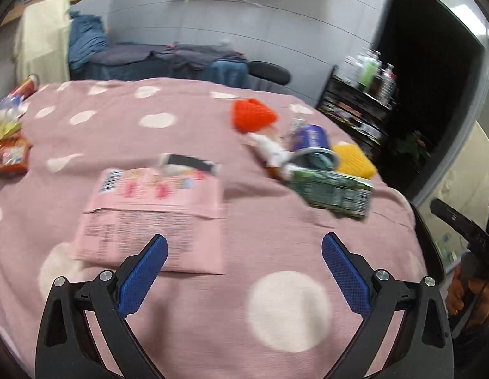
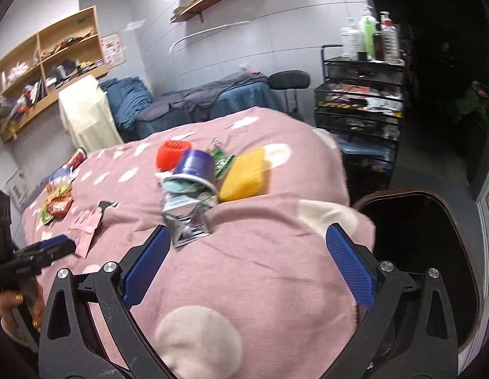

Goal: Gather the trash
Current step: 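Bring the left gripper back over the bed to the pink snack packet, then close the left gripper on the pink snack packet edge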

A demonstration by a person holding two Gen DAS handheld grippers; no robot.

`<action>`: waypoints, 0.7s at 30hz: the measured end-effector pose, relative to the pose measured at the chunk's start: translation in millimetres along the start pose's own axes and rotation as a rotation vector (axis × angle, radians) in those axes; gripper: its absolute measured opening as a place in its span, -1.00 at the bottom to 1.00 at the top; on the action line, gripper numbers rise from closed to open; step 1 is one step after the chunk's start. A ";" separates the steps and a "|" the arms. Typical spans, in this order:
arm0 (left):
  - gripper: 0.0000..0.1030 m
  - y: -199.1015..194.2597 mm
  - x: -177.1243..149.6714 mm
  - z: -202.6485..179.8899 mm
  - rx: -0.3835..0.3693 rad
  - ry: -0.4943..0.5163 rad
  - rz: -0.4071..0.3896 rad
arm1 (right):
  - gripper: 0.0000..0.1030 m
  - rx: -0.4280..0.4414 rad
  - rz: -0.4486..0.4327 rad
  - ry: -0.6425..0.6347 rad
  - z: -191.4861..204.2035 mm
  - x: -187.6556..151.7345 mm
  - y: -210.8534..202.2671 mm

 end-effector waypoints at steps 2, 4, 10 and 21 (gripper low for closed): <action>0.88 -4.4 0.9 22.2 0.024 -0.029 0.006 | 0.89 0.013 0.009 -0.023 11.1 -0.9 2.6; 0.88 -8.4 2.6 43.6 0.034 -0.063 0.014 | 0.89 0.025 0.017 -0.043 20.5 -2.4 4.3; 0.78 -13.7 9.0 92.4 -0.031 -0.149 0.037 | 0.89 0.053 0.037 -0.084 42.8 -4.7 11.1; 0.29 4.4 -0.3 110.5 -0.129 -0.206 0.136 | 0.89 0.063 0.061 -0.107 59.7 -6.5 18.7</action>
Point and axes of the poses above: each gripper's, at about its wrist camera, not at the fingertips, and y roughly the way its jaws point, z to its left, x to its top, the point moved 4 cm from there along y, roughly the way its jaws point, and after that the axes turned 6 degrees about -x, right-handed, at the moved point
